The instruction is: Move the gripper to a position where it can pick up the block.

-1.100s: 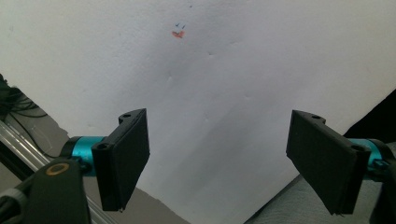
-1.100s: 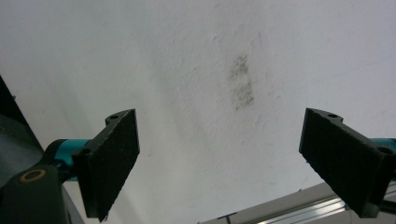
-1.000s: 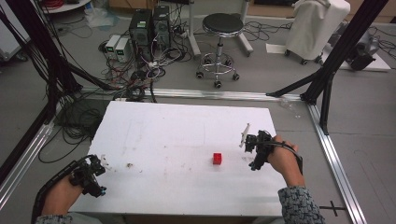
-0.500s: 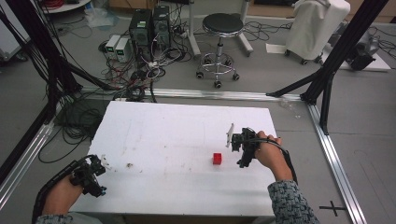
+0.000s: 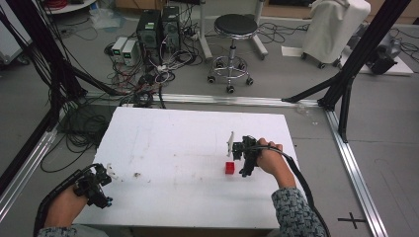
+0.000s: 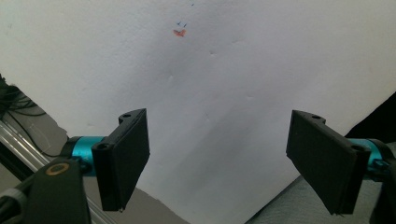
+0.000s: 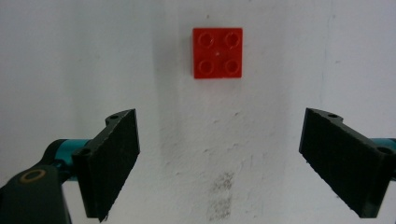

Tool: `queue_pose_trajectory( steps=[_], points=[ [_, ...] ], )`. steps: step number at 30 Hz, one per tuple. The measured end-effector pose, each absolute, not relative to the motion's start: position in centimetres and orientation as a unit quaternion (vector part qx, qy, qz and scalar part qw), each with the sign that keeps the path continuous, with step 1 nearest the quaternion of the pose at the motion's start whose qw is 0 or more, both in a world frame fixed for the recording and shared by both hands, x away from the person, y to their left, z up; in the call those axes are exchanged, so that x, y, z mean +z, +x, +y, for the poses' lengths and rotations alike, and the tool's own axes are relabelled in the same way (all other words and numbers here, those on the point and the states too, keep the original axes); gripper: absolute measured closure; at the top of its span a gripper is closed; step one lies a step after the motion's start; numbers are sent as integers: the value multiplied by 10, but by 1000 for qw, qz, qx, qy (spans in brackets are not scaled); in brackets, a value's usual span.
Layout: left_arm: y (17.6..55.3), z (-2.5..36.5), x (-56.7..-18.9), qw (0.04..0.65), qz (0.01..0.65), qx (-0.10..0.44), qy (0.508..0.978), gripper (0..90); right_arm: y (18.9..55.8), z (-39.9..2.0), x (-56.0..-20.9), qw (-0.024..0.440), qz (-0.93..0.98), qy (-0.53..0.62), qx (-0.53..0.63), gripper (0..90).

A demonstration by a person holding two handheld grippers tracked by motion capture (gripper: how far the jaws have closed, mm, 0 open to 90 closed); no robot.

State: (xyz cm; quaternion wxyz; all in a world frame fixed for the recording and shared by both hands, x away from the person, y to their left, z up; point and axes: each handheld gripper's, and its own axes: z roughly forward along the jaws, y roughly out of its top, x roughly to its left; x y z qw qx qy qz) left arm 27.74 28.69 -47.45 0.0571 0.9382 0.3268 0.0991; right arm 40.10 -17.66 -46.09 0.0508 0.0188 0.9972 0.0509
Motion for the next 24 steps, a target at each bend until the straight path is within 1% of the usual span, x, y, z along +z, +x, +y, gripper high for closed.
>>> queue_pose_trajectory(
  steps=[2, 15, 24],
  points=[
    [276, 287, -475, 65, 334, 98, 935, 217, 402, -175, -462, 49, 997, 19, 51, 116],
    [277, 289, -473, 60, 328, 99, 937, 217, 410, -155, -476, 42, 998, 9, 52, 116],
    [276, 289, -474, 63, 331, 101, 936, 217, 413, -150, -485, 40, 998, 12, 41, 116]
  ],
)
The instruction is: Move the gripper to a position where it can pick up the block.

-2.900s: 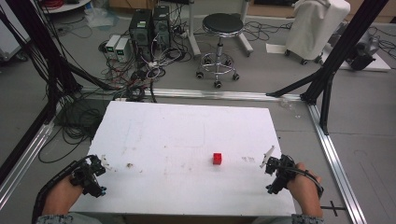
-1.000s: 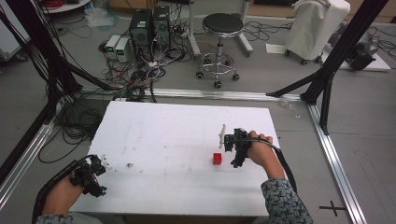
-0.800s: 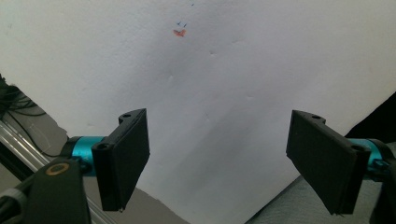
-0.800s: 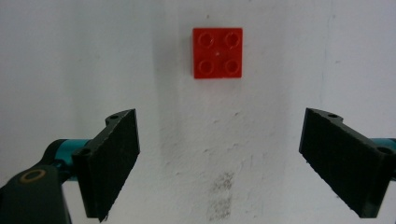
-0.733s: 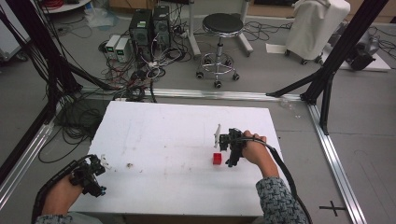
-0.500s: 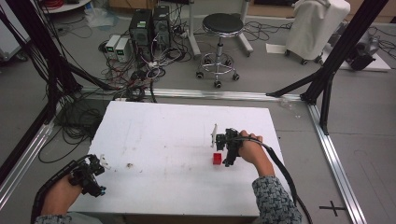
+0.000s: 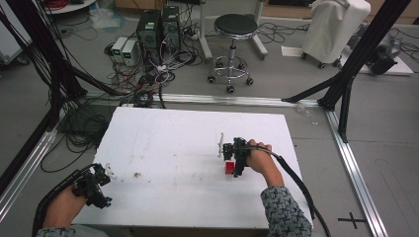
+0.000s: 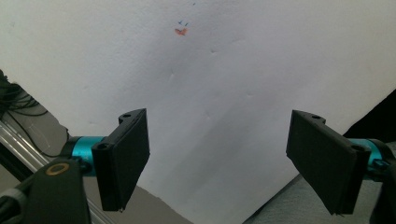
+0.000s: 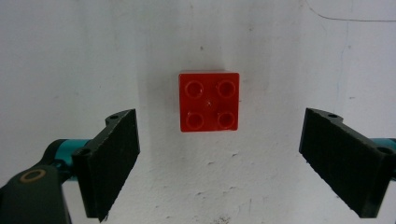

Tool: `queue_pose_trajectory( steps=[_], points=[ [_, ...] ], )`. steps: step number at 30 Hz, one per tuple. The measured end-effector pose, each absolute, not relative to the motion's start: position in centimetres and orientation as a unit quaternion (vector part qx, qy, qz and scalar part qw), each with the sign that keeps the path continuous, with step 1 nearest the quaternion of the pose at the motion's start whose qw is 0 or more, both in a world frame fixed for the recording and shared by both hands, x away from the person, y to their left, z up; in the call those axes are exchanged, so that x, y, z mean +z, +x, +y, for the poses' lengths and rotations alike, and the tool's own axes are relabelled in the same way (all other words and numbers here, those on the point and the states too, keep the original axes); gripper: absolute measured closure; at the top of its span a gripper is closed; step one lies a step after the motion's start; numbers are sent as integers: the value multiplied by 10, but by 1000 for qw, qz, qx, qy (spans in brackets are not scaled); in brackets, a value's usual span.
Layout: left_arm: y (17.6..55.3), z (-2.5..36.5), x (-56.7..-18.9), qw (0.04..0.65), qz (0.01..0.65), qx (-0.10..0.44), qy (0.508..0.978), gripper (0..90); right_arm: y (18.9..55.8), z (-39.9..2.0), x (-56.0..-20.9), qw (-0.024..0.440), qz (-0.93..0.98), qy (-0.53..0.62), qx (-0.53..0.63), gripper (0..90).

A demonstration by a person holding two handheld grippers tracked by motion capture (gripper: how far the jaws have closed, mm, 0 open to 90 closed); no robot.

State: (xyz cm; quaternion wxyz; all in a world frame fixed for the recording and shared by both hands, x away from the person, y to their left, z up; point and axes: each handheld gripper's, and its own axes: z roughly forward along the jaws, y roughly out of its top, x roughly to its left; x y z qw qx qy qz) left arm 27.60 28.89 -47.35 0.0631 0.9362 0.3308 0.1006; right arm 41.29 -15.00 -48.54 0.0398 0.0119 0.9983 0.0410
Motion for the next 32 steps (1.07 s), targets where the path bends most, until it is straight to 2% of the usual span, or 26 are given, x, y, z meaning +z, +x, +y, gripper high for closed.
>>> queue_pose_trajectory(
  steps=[21, 32],
  points=[
    [275, 292, -472, 66, 334, 101, 935, 217, 418, -135, -515, 12, 1000, 9, 13, 116],
    [275, 293, -473, 69, 338, 101, 933, 216, 417, -135, -514, 7, 1000, 13, 14, 116]
  ],
)
